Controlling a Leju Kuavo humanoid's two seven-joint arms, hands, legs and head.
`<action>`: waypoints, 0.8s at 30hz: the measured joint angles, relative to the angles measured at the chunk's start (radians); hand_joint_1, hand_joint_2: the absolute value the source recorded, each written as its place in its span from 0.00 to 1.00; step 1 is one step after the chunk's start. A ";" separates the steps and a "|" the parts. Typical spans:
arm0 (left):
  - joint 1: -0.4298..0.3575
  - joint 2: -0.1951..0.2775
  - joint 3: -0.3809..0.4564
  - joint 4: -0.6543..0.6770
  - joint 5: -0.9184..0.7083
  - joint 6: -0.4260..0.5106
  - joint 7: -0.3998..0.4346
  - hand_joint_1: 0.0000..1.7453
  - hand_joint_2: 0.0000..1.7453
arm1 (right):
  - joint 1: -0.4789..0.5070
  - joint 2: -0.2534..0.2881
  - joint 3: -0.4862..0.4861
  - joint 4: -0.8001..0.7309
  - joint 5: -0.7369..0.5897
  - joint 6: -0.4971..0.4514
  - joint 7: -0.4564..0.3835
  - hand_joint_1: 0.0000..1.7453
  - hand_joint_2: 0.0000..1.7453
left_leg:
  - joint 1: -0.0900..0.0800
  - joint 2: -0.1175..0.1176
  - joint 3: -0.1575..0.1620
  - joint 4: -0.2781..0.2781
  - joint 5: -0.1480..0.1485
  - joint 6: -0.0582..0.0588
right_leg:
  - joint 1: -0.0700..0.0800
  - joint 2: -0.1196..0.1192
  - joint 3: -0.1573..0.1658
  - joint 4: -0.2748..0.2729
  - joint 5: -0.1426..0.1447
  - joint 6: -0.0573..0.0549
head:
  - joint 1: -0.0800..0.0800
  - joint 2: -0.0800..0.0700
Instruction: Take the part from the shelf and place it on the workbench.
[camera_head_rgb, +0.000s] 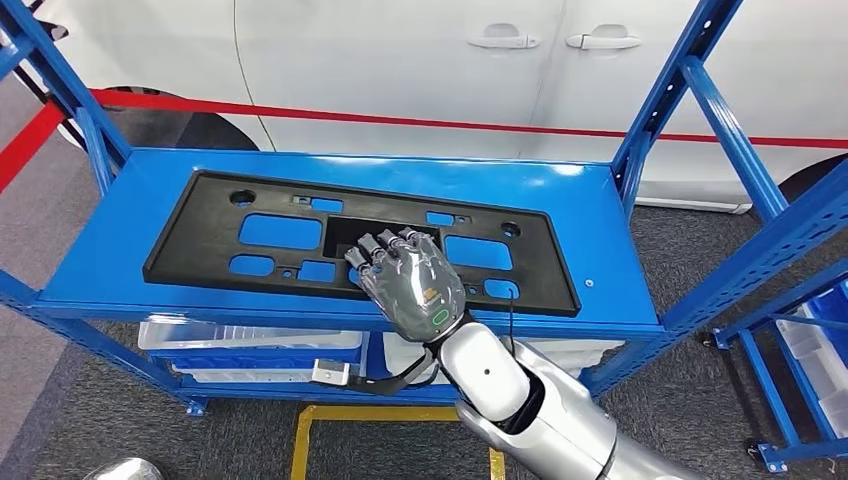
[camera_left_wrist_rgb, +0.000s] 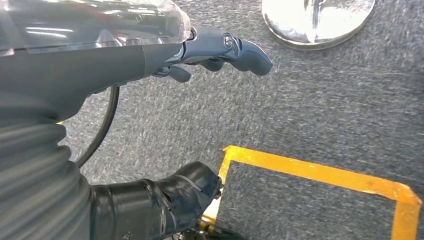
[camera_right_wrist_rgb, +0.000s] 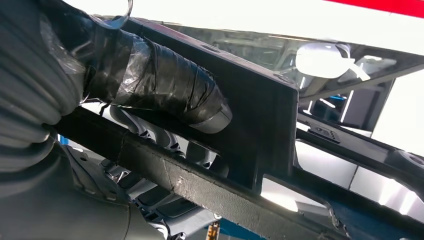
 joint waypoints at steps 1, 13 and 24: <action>0.000 0.000 0.000 0.000 0.000 0.000 0.000 0.00 1.00 | -0.001 0.000 0.000 0.000 0.000 0.000 0.000 1.00 1.00 | 0.000 0.000 -0.004 0.004 0.001 -0.002 | -0.001 0.000 0.041 -0.064 0.029 -0.002 | 0.000 0.000; 0.000 0.000 0.000 0.000 0.000 0.000 0.000 0.00 1.00 | -0.003 0.004 -0.001 0.000 0.000 0.000 0.000 1.00 1.00 | 0.001 -0.002 -0.115 0.266 -0.146 -0.056 | 0.004 -0.004 0.087 -0.238 0.114 -0.059 | -0.002 0.000; -0.001 0.000 0.000 0.000 0.001 0.002 0.001 0.00 1.00 | -0.005 0.008 -0.003 0.000 -0.020 0.000 -0.002 1.00 1.00 | -0.005 0.000 0.045 -0.012 -0.025 -0.007 | 0.009 -0.002 0.045 -0.208 0.123 -0.013 | -0.001 0.000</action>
